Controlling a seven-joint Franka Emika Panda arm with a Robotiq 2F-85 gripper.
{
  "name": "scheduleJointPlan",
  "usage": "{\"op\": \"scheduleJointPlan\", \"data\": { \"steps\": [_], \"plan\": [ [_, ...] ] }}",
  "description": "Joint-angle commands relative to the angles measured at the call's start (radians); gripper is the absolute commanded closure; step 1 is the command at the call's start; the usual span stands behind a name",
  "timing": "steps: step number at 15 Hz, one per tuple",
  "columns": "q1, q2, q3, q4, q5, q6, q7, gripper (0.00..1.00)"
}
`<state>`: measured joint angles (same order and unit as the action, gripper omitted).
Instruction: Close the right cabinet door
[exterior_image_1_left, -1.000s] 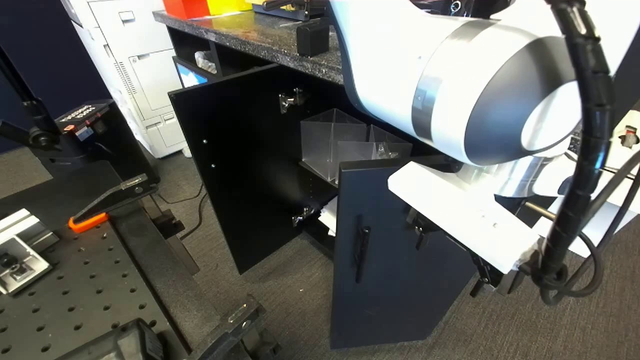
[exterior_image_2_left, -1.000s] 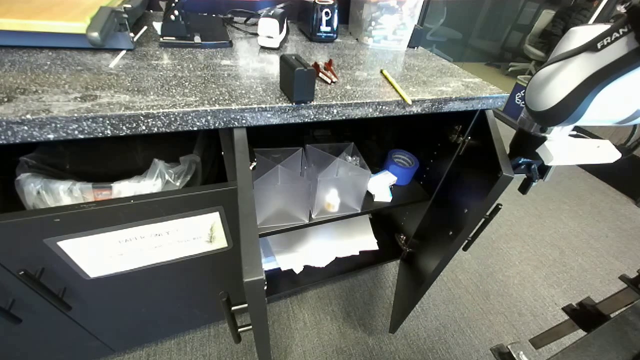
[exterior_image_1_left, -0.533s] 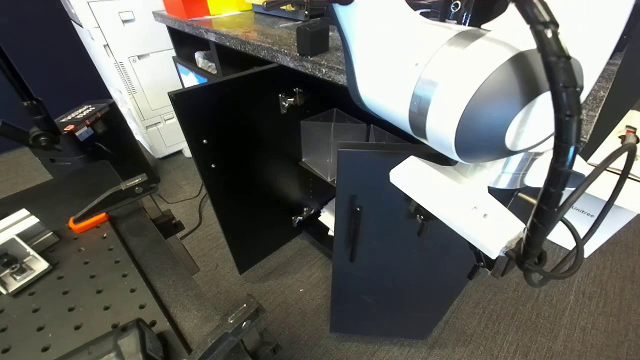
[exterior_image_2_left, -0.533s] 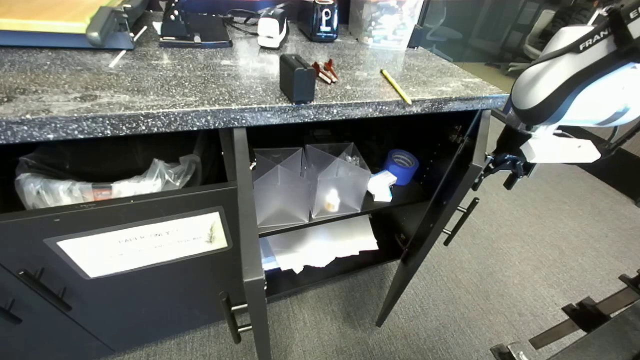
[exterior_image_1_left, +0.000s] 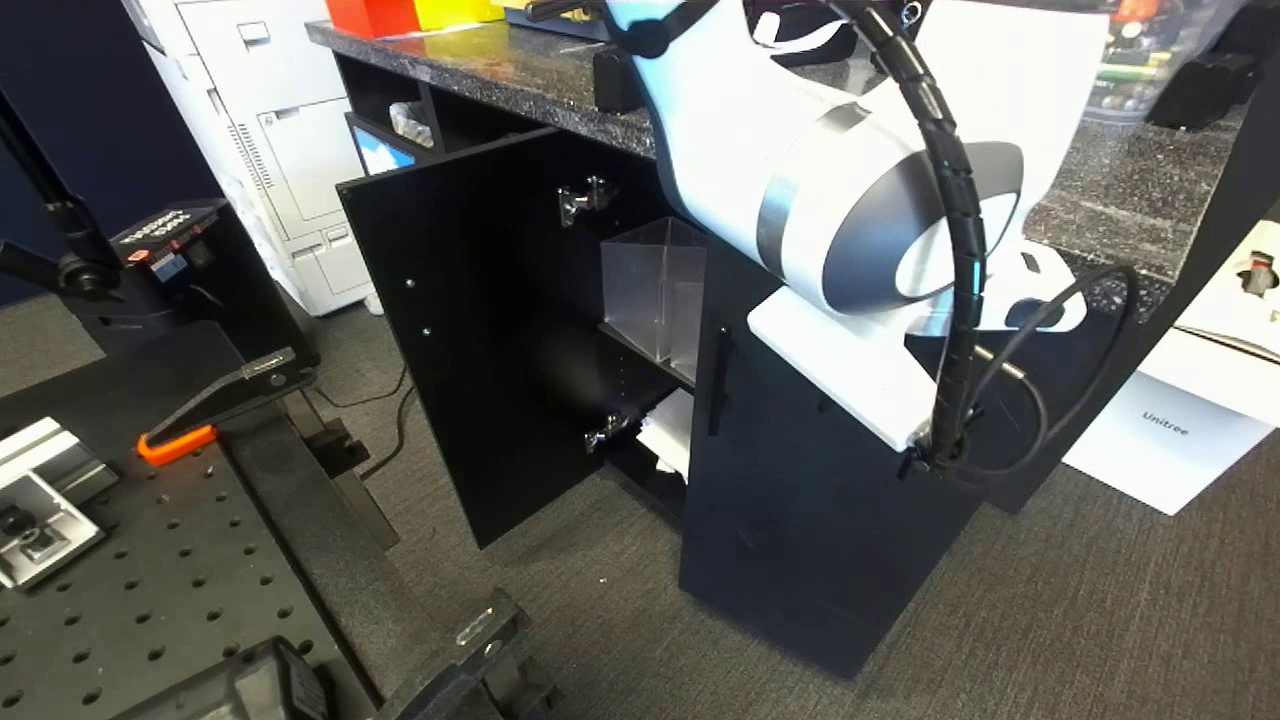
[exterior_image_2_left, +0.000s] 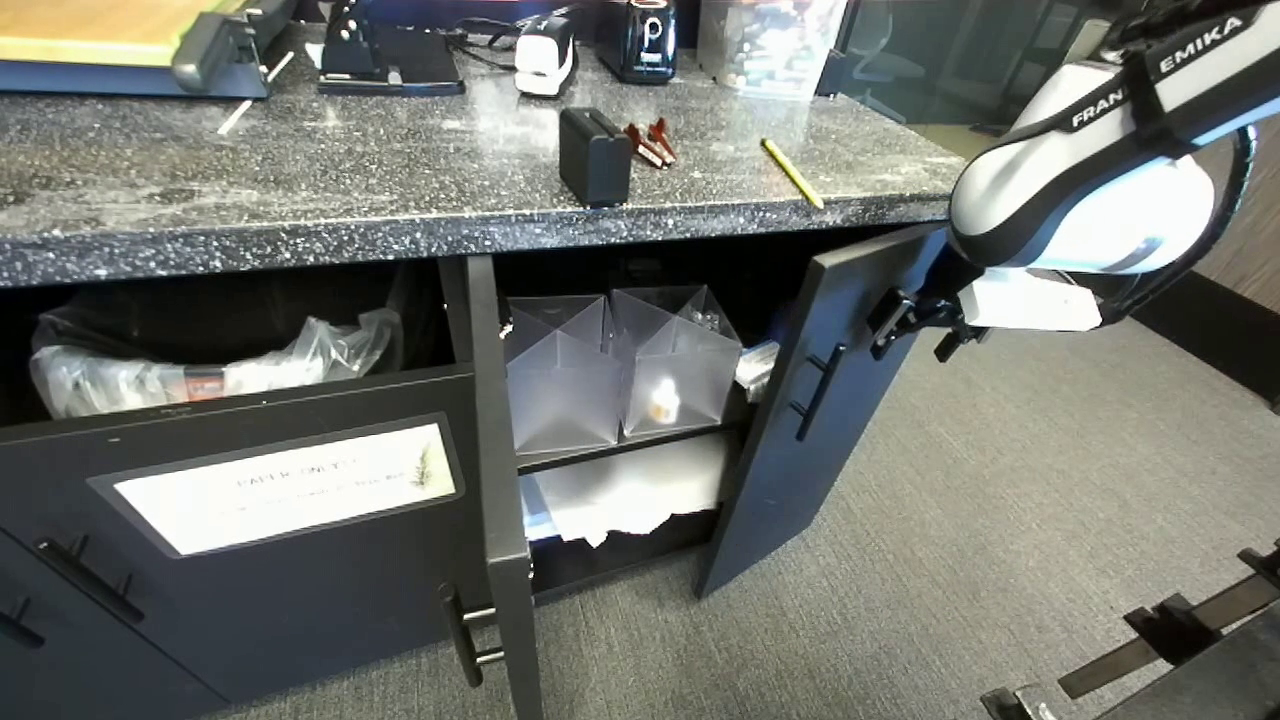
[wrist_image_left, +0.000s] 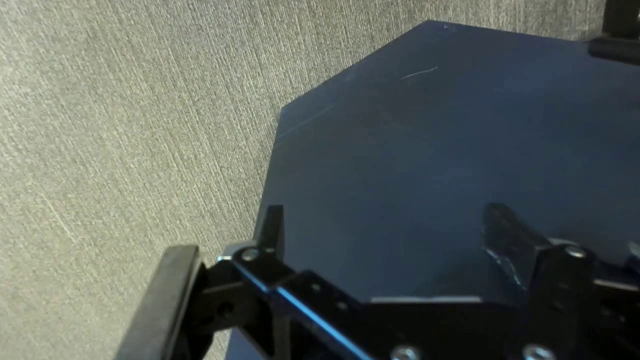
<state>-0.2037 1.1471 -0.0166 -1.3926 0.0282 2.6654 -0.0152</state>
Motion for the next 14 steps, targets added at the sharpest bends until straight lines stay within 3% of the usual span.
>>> {"op": "scheduleJointPlan", "data": {
  "steps": [1,7,10,14],
  "plan": [
    [0.035,0.057,-0.009,0.1,0.016,0.04,0.031,0.0],
    [0.047,0.058,-0.028,0.078,0.014,0.102,0.069,0.0],
    [0.038,-0.062,-0.009,-0.097,0.025,0.086,0.062,0.0],
    [-0.017,-0.255,0.069,-0.304,0.047,-0.046,-0.012,0.0]
  ]
}}
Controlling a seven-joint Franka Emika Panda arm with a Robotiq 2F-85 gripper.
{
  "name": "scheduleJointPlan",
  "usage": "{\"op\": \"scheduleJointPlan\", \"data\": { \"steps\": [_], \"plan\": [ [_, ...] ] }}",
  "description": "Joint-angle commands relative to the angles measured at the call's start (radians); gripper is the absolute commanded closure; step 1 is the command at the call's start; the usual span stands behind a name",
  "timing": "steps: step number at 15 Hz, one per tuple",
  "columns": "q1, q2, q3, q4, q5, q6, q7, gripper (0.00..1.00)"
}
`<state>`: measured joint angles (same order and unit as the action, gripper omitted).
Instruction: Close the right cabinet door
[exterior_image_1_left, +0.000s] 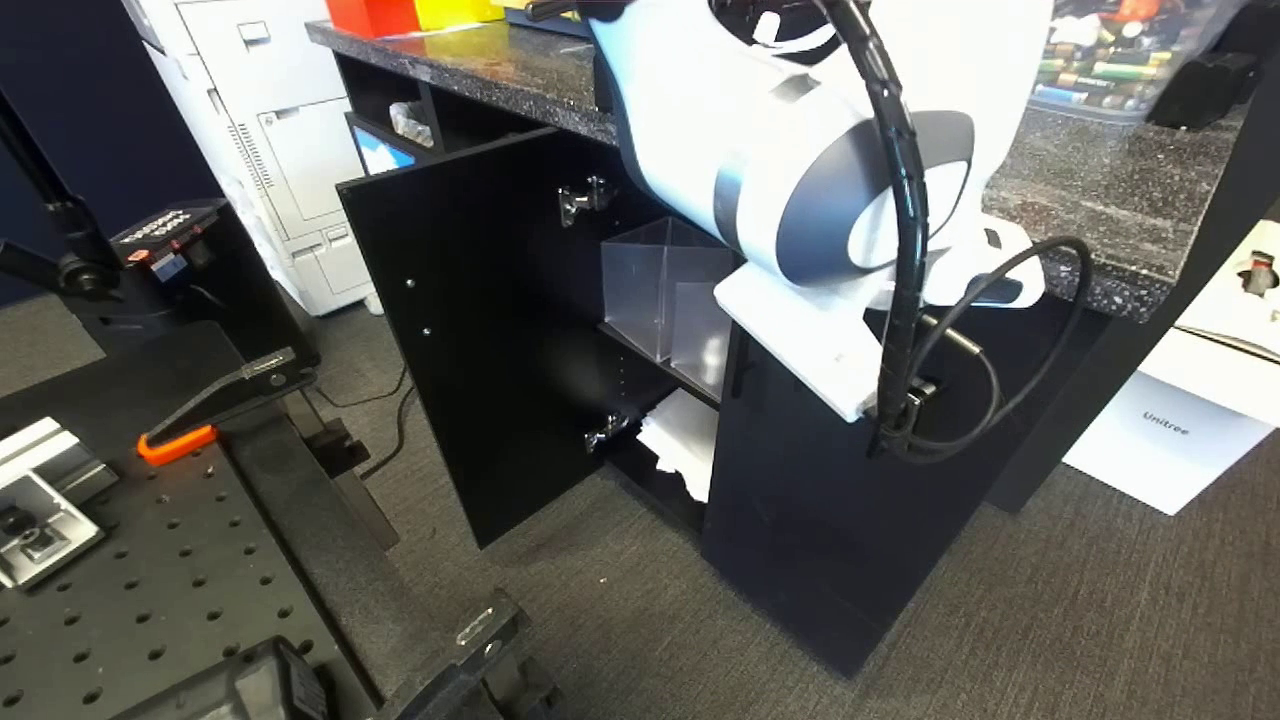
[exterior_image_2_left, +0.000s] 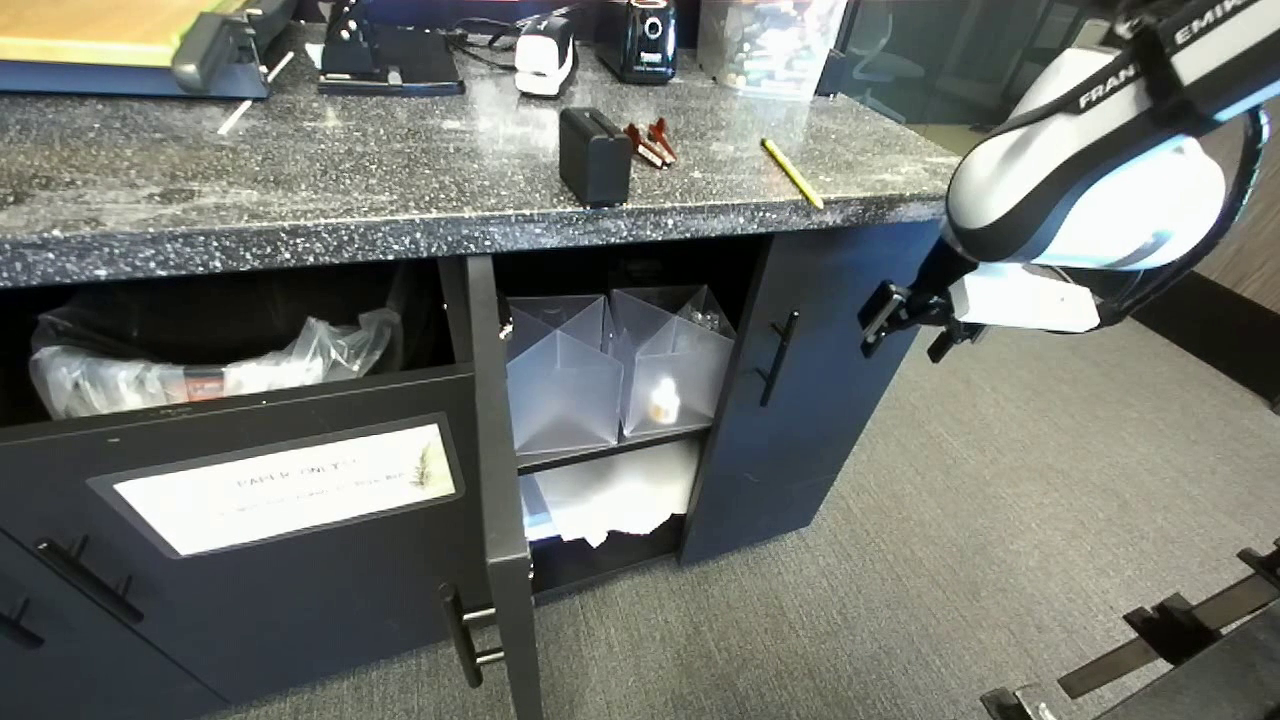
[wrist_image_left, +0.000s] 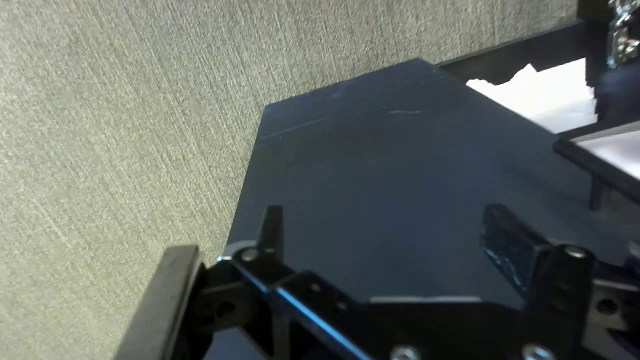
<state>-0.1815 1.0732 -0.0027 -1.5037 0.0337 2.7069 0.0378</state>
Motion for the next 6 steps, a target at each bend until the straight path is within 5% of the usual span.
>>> {"op": "scheduleJointPlan", "data": {
  "steps": [1,2,3,6],
  "plan": [
    [-0.052,-0.233,0.073,-0.24,0.053,-0.139,-0.083,0.0],
    [-0.057,-0.285,0.078,-0.287,0.06,-0.194,-0.099,0.0],
    [-0.014,-0.141,0.031,-0.134,0.044,-0.127,-0.058,0.0],
    [-0.023,-0.255,0.043,-0.241,0.059,-0.186,-0.084,0.0]
  ]
}}
